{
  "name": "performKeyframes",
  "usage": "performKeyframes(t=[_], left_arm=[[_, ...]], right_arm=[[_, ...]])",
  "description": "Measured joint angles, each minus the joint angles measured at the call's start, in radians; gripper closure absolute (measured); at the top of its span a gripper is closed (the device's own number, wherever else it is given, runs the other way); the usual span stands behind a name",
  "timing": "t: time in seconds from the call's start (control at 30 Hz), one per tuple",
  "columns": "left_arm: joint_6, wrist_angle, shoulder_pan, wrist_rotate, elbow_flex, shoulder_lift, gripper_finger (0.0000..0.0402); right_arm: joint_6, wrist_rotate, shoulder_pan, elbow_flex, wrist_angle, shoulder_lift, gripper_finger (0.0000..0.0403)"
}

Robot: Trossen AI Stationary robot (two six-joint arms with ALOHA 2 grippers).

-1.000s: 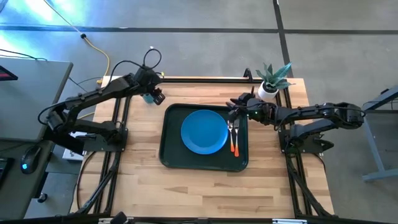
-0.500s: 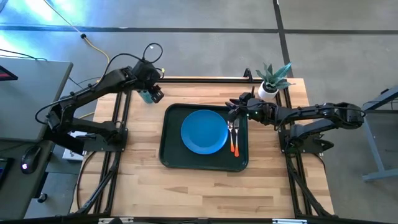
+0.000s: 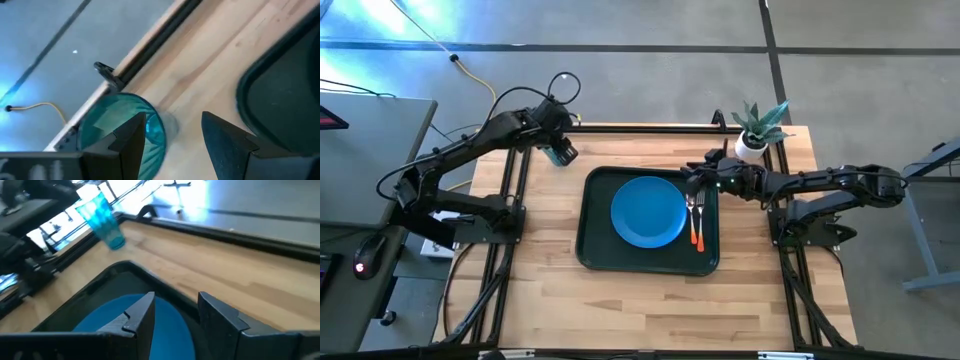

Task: Pick and place plate/cup/fork/spoon on tray
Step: Put the blue cup on the serving tray to the top left of the blue plate

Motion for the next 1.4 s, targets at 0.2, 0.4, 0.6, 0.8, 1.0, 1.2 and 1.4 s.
performKeyframes(t=[0.2, 0.4, 0.6, 0.8, 1.0, 1.2, 1.4], left_arm=[[-0.012, 0.012, -0.004, -0.107, 0.000, 0.000, 0.0218], [-0.037, -0.016, -0.020, -0.100, 0.000, 0.000, 0.0218], [-0.029, -0.024, -0.030, -0.101, 0.000, 0.000, 0.0218], [-0.060, -0.095, -0.027, -0.124, 0.000, -0.041, 0.0218], [-0.078, -0.098, -0.027, -0.127, 0.000, -0.101, 0.0218], [-0.067, -0.087, 0.007, -0.121, -0.006, -0.105, 0.0218], [-0.029, -0.097, 0.055, -0.081, -0.047, -0.096, 0.0218]], right_arm=[[0.000, 0.011, 0.001, 0.000, -0.009, 0.000, 0.0261], [0.000, 0.069, 0.030, 0.000, -0.066, 0.000, 0.0261], [0.017, 0.095, 0.049, 0.000, -0.090, 0.000, 0.0261], [0.011, 0.091, 0.051, 0.000, -0.090, 0.000, 0.0261], [0.021, 0.086, 0.065, 0.000, -0.090, 0.004, 0.0261], [0.078, -0.066, 0.127, 0.000, -0.183, 0.009, 0.0261], [0.124, -0.068, 0.192, 0.000, -0.261, 0.009, 0.0261]])
